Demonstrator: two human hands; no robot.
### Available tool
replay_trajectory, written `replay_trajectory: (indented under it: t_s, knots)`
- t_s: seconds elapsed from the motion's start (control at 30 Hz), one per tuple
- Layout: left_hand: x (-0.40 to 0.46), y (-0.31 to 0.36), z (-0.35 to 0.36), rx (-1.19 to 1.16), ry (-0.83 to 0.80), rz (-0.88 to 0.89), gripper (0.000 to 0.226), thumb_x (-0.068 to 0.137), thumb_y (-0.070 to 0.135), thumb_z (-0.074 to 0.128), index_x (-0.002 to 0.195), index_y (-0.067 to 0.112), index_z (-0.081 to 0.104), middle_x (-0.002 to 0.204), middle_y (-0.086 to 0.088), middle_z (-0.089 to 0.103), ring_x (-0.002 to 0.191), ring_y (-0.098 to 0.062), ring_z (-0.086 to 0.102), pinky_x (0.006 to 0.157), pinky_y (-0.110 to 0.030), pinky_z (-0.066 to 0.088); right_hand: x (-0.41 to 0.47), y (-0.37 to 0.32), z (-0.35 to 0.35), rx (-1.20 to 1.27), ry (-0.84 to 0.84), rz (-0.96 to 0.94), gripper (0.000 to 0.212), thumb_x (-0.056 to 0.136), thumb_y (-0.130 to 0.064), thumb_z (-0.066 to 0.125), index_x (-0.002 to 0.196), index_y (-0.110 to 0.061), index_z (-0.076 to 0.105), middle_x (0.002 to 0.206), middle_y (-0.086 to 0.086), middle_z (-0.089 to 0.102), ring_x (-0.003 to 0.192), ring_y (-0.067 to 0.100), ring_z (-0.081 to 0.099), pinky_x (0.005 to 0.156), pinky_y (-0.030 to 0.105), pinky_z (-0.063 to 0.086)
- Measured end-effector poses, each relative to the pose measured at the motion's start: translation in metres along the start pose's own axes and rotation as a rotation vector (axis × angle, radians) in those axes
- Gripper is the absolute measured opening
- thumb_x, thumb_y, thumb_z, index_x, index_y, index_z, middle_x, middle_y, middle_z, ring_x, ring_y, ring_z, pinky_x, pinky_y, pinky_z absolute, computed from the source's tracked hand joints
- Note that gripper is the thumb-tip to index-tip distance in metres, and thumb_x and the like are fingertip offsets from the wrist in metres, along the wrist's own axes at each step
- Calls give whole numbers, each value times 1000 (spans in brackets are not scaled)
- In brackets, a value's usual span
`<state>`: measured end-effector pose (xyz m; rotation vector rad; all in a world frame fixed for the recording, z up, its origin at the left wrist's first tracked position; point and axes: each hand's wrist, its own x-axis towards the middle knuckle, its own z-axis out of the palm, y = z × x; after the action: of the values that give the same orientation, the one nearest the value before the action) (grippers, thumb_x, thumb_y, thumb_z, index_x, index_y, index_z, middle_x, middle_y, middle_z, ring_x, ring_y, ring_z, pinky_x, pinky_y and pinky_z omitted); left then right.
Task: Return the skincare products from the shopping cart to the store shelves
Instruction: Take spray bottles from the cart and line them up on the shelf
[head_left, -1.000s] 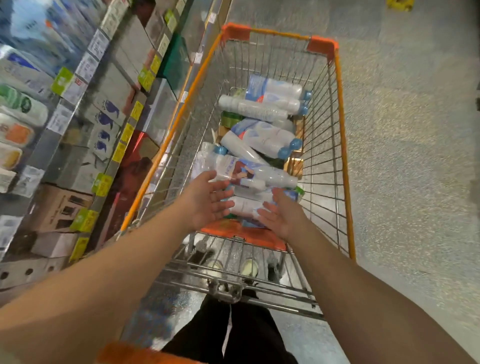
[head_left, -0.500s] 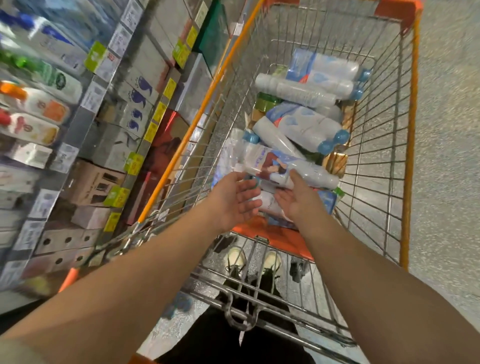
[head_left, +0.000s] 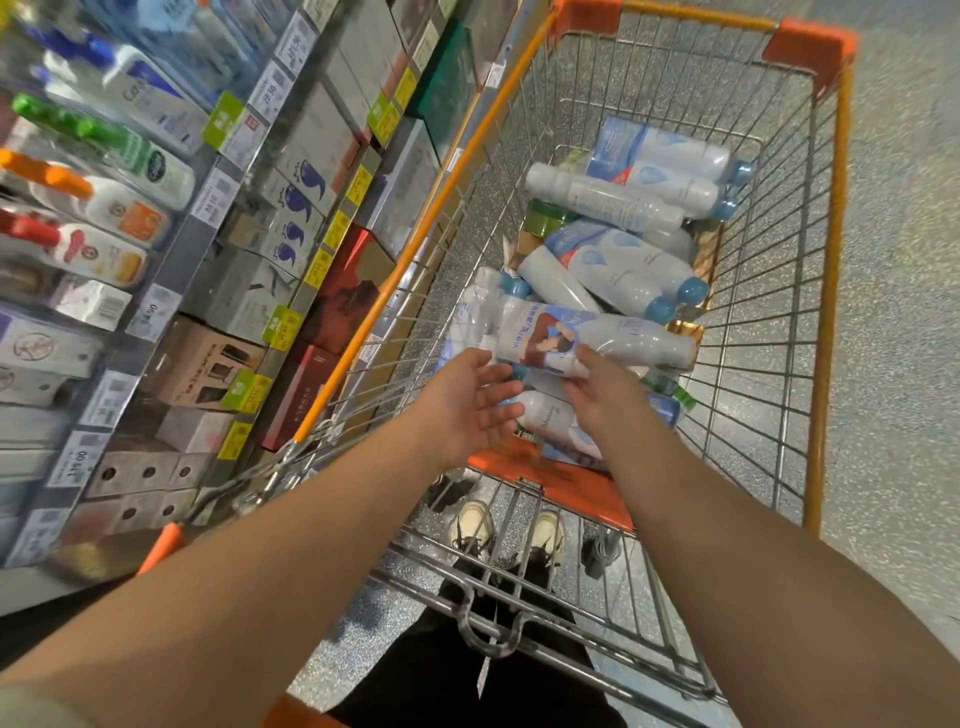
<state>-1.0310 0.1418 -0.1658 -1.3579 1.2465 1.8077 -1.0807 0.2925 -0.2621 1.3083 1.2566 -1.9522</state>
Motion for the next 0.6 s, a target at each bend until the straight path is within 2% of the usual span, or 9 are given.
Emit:
replay_trajectory:
  t_s: [0.07,0.17,0.23,0.33,0.4,0.47,0.53,0.6]
  knots:
    - [0,-1,-2,6,2,9,31,103,39,48,106,14,66,81,-3,71,71,-22,65,67,-33,51,-4,2,3,-35,32,-100,42,94,-8,73,133,-6,59,128,11,66,92,15,67,56,19,55]
    - [-5,-1,-3,31,6,26,27,102,36,49,102,14,65,82,-4,70,69,-22,64,68,-33,51,-10,5,8,-61,62,-207,42,82,-18,83,115,-17,58,120,11,68,104,25,68,82,39,61]
    - [-11,0,-2,78,39,70,20,101,29,51,102,14,64,82,-3,68,67,-20,61,70,-34,51,-19,3,9,-181,101,-297,34,82,-24,82,99,-25,52,110,5,65,103,24,66,90,45,59]
    - [-18,4,-2,209,138,234,10,101,19,55,100,17,64,93,-5,69,69,-21,61,73,-36,54,-40,-3,7,-244,71,-403,33,79,-34,77,98,-31,50,107,1,65,101,23,67,93,50,59]
    - [-25,8,-4,347,197,379,9,100,26,57,100,23,66,107,-5,70,82,-23,65,86,-42,59,-58,-9,6,-270,53,-465,31,78,-39,75,98,-31,52,104,0,66,99,23,69,91,50,59]
    - [-40,14,-6,441,247,538,8,101,31,56,104,30,64,115,0,68,95,-22,67,89,-47,59,-79,-15,7,-278,20,-510,33,79,-42,74,101,-27,56,103,1,68,99,26,70,88,49,60]
    - [-56,21,-9,499,260,703,13,101,30,55,112,32,61,125,1,64,109,-22,64,95,-48,56,-104,-22,9,-317,-21,-586,36,79,-45,73,104,-25,56,104,3,69,98,27,70,86,50,61]
    - [-73,29,-13,616,281,839,28,102,32,54,129,30,59,136,0,57,124,-23,56,108,-49,46,-129,-30,12,-385,-47,-681,29,85,-41,74,100,-27,55,101,1,66,92,22,68,85,50,61]
